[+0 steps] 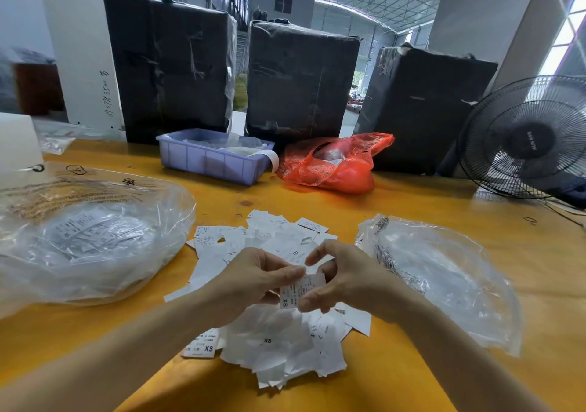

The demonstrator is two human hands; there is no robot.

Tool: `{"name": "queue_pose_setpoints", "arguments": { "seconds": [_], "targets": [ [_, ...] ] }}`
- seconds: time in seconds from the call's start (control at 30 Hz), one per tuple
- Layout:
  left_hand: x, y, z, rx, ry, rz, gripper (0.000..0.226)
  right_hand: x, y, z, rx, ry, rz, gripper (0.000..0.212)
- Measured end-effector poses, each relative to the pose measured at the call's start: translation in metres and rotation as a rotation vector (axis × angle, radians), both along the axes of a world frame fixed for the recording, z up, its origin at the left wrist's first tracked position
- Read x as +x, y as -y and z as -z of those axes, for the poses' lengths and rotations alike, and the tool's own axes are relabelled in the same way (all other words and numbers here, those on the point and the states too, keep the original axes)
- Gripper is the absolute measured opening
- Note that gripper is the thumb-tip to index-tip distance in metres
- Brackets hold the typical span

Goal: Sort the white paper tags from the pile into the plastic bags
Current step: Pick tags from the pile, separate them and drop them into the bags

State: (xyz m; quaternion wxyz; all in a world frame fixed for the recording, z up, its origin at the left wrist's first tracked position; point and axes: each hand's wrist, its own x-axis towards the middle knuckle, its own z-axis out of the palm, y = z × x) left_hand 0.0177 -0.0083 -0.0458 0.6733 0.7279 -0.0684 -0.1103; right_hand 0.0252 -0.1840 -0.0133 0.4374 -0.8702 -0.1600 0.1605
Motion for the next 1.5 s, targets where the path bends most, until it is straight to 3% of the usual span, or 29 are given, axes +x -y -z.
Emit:
{"name": "queue_pose_setpoints", "arguments": {
  "seconds": [0.1, 0.27, 0.4, 0.5, 0.6, 0.73, 0.93, 1.1, 1.17, 1.3, 1.5],
  "targets": [
    [0.0, 0.002, 0.003, -0.023, 0.012, -0.033, 0.017, 0.0, -0.004, 0.002, -0.018, 0.08, 0.024, 0.062],
    [0.007, 0.0, 0.002, -0.327, -0.094, -0.244, 0.031, -0.002, -0.01, 0.005, 0.13, 0.344, 0.147, 0.043],
    [0.008, 0.001, 0.003, -0.45, -0.115, -0.299, 0.035, -0.008, -0.021, 0.011, 0.126, 0.469, 0.074, 0.042],
    [0.007, 0.002, 0.003, -0.472, -0.121, -0.314, 0.041, -0.012, -0.025, 0.013, 0.113, 0.505, 0.017, 0.045],
    [0.006, 0.002, 0.002, -0.486, -0.11, -0.331, 0.036, -0.009, -0.023, 0.013, 0.276, 0.407, 0.078, 0.037],
    [0.004, 0.004, 0.001, -0.449, -0.063, -0.349, 0.033, -0.006, -0.024, 0.018, 0.346, 0.322, 0.061, 0.021],
    [0.001, 0.003, 0.001, -0.389, -0.059, -0.298, 0.036, 0.0, -0.021, 0.021, 0.594, 0.058, 0.206, 0.023],
    [0.009, -0.005, -0.004, -0.346, -0.179, -0.227, 0.05, 0.005, -0.015, 0.019, 0.657, -0.05, 0.285, 0.02],
    [0.011, -0.009, -0.004, -0.267, -0.2, -0.2, 0.047, 0.007, -0.013, 0.02, 0.661, -0.048, 0.304, 0.019],
    [0.013, -0.016, -0.007, -0.088, -0.119, -0.177, 0.015, 0.006, -0.012, 0.021, 0.631, 0.019, 0.314, 0.017],
    [0.026, -0.065, -0.043, 0.11, 0.028, -0.354, 0.008, 0.011, 0.014, -0.006, 0.42, 0.203, 0.24, 0.013]
  ]
}}
